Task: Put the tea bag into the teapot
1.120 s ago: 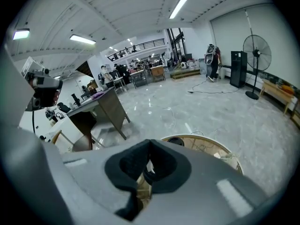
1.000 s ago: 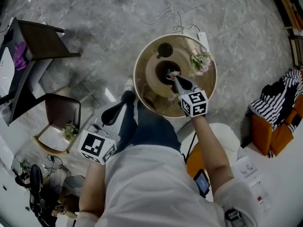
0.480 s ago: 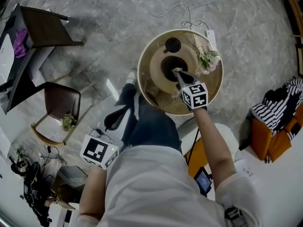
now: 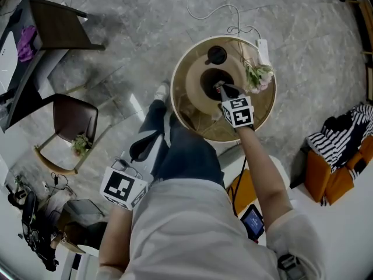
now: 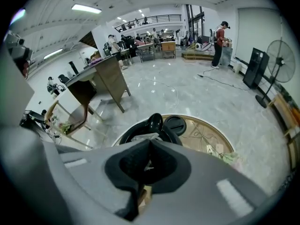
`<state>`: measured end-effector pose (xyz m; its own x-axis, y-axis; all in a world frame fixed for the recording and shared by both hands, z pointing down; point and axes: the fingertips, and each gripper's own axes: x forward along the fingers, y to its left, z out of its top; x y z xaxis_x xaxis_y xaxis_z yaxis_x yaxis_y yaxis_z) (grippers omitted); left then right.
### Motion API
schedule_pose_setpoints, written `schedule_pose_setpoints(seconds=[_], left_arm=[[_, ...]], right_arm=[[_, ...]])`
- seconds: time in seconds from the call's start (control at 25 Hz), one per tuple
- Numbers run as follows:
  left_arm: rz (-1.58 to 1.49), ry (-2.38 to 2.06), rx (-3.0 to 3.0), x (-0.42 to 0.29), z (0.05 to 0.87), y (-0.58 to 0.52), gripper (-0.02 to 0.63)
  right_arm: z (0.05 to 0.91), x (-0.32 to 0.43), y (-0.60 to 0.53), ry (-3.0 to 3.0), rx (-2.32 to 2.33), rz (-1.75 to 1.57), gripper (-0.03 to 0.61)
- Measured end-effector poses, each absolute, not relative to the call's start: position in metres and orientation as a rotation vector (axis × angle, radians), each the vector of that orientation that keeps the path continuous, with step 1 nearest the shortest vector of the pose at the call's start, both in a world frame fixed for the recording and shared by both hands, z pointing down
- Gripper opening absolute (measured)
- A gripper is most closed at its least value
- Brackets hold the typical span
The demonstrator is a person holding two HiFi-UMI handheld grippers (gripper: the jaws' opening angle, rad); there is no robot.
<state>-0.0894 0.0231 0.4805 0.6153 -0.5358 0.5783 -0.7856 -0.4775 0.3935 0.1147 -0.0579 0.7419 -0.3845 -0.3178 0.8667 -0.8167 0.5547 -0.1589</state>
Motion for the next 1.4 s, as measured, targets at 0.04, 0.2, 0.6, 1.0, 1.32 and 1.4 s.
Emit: schedule_pose_setpoints(seconds=[0.04,0.2,0.6,1.0,1.32,1.4], left_arm=[[0.503,-1.036,2.195,-0.090,0.481,0.023,0.008],[0.501,-1.042,2.189,-0.089,0.481,0.023,0.008],[0.503,-1.009,2.200,-0.077,0.483,0.027,0.006],[0.503,-0.995,2.206,-0.073,0.483,0.028,0.006],[0.502,-0.986,2.208,-0.071,0.486,0.032,0.006],[0.502,-0.988,2.205,-0.072,0.486,0.031,0.006]], right_arm=[[0.743,0.114,-0.059,-1.941,0.909,0.731,0.003],[0.745,0.114,-0.063,-1.910,0.887,0.674,0.003],[0.750,0.110,-0.058,-1.898,0.835,0.646,0.003],[0.748,0.110,-0.055,-1.890,0.823,0.604,0.064],[0.744,0.104,-0.051,-1.894,0.763,0.530,0.064],[0.750,0.103,-0.049,-1.872,0.729,0.511,0.063]])
